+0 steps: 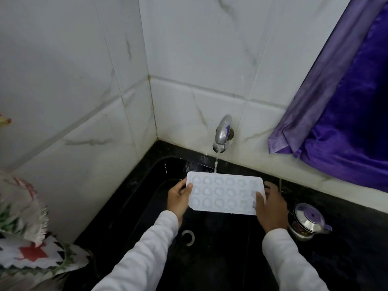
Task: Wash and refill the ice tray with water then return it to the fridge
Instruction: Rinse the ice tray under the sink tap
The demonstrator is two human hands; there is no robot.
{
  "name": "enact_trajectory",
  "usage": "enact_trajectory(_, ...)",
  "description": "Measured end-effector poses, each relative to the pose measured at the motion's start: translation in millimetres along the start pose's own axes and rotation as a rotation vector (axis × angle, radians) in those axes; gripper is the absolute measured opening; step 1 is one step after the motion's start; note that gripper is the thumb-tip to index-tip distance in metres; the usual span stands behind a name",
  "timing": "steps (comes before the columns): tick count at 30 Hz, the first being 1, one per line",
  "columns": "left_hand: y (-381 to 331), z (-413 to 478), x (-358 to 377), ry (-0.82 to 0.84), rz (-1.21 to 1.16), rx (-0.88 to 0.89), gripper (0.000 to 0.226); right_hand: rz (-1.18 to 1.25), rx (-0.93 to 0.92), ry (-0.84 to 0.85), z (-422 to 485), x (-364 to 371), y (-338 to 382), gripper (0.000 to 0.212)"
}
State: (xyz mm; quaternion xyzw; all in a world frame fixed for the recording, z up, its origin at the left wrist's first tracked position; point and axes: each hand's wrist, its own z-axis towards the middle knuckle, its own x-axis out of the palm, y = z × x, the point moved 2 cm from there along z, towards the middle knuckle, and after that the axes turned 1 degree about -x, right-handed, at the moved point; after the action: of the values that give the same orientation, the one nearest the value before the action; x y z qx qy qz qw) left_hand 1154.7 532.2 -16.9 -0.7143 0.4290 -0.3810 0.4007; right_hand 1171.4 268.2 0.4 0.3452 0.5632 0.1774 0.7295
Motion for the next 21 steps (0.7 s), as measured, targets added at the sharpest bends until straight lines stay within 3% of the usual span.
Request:
enact_trajectory(3,-4,5,10,-0.038,-0.004,-0.013,0.026,-0.147,-0.378,-0.058,11,10,20,0.038)
enact_trajectory(8,-11,8,19,-0.031,0.006,-0.001,0.025,-0.167,-0.713,0.16,25,29,64,0.03)
enact_trajectory(15,-13,11,19,-0.01,0.035,-0.005,0.023,-0.366,-0.665,0.492,29,54,79,0.031)
enact_trajectory(19,-17,11,20,-0.021,0.037,0.004,0.021,-0.459,-0.651,0.499,26,55,82,0.056)
enact_trajectory(21,-18,11,20,-0.02,0.039,0.009,0.022,-0.476,-0.649,0.482,27,53,82,0.056)
